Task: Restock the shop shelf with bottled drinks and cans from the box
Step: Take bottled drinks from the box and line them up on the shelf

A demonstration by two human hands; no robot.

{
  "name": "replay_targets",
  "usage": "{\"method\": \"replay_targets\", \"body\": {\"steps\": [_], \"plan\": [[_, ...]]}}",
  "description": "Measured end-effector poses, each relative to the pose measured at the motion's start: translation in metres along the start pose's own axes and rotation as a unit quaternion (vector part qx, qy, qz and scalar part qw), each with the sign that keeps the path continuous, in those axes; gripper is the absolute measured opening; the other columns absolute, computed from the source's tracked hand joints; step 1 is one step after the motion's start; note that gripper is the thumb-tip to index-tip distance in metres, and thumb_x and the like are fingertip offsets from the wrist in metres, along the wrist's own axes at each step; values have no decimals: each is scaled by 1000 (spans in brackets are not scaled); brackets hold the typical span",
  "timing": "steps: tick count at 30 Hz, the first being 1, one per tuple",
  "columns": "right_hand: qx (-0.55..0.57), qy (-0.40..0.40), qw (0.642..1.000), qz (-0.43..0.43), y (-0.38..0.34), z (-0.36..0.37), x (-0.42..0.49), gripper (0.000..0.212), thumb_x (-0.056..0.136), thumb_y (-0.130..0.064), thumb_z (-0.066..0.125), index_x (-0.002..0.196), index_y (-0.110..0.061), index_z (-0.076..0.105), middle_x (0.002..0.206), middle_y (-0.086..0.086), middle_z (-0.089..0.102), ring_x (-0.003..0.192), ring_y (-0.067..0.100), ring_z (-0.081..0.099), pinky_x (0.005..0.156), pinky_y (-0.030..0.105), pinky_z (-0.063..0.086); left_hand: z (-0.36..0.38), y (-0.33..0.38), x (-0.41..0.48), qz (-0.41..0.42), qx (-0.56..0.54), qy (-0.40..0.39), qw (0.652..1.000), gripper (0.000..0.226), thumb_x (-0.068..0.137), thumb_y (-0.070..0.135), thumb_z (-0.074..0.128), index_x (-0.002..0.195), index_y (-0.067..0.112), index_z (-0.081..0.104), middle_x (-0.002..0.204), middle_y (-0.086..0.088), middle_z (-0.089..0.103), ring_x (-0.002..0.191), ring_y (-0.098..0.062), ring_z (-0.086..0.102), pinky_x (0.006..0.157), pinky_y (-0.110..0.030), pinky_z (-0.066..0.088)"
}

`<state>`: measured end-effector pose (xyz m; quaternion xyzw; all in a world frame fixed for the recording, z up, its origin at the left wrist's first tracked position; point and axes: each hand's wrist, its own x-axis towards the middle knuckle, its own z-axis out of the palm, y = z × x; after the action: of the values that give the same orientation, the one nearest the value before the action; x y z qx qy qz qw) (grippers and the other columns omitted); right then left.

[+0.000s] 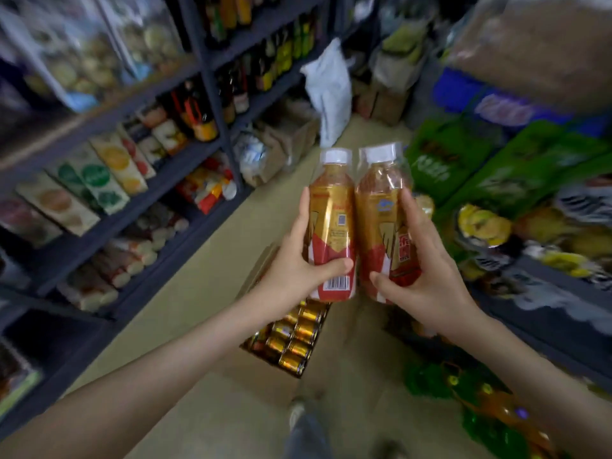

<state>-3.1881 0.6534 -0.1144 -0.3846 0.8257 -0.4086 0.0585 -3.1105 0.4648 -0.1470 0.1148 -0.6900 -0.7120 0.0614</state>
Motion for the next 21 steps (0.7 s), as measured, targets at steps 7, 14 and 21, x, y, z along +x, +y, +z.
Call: {"method": "replay_targets", "body": {"steps": [7,14,21], "plan": [[-45,145,986,-73,-41,-145,-83,106,77,-14,76,151,-35,2,151,-18,19,140,-1,22,104,4,26,126,113,-25,177,56,-55,981,109,64,42,81,134,71,2,149,5,36,130,-16,47,100,-51,47],[-99,242,958,-114,-35,-298,-192,104,78,-23,75,150,-37,1,150,-24,20,141,3,25,112,25,31,306,180,-55,317,86,-38,944,108,64,49,79,137,68,2,141,9,45,131,-18,45,105,-50,41],[-182,315,918,-157,-16,-426,-239,101,83,-12,72,148,-31,-3,155,7,15,139,-3,18,100,-1,21,440,246,-47,418,126,39,899,110,73,43,79,145,56,-4,127,0,39,112,-6,46,97,-21,42]]}}
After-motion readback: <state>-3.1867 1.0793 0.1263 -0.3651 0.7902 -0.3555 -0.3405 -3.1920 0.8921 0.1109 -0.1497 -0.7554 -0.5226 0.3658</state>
